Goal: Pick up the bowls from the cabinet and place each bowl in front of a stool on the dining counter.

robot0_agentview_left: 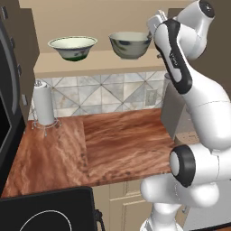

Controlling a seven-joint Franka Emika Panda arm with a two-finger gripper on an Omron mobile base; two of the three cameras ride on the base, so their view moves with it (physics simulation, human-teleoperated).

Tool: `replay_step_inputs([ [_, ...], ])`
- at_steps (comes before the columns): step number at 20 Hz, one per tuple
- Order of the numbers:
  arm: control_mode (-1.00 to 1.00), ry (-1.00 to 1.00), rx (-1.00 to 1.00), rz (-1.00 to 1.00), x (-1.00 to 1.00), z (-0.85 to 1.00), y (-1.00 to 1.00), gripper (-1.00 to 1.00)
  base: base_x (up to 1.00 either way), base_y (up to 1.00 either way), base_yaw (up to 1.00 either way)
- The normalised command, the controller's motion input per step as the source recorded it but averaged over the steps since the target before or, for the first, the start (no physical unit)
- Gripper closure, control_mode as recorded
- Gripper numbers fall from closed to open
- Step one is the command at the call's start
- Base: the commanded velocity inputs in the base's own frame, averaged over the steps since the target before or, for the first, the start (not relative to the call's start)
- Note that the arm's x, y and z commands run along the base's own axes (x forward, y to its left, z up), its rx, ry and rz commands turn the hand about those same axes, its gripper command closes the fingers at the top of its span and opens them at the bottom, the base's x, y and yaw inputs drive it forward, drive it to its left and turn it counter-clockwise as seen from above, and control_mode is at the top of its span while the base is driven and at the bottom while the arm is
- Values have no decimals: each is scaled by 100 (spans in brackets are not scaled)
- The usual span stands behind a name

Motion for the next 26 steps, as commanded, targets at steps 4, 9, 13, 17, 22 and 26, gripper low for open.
replay_step_inputs([
  [4, -100, 0, 1, 0, 28, 1, 4, -100, 0, 0, 0],
  [9, -100, 0, 0, 0, 29, 0, 0, -100, 0, 0, 0],
  [13, -100, 2, 0, 0, 31, 0, 0, -100, 0, 0, 0],
  [17, -100, 10, 0, 0, 43, 0, 1, -100, 0, 0, 0],
  [22, -100, 11, 0, 0, 34, -5, 2, -100, 0, 0, 0],
  [26, -100, 5, 0, 0, 31, 0, 1, -100, 0, 0, 0],
])
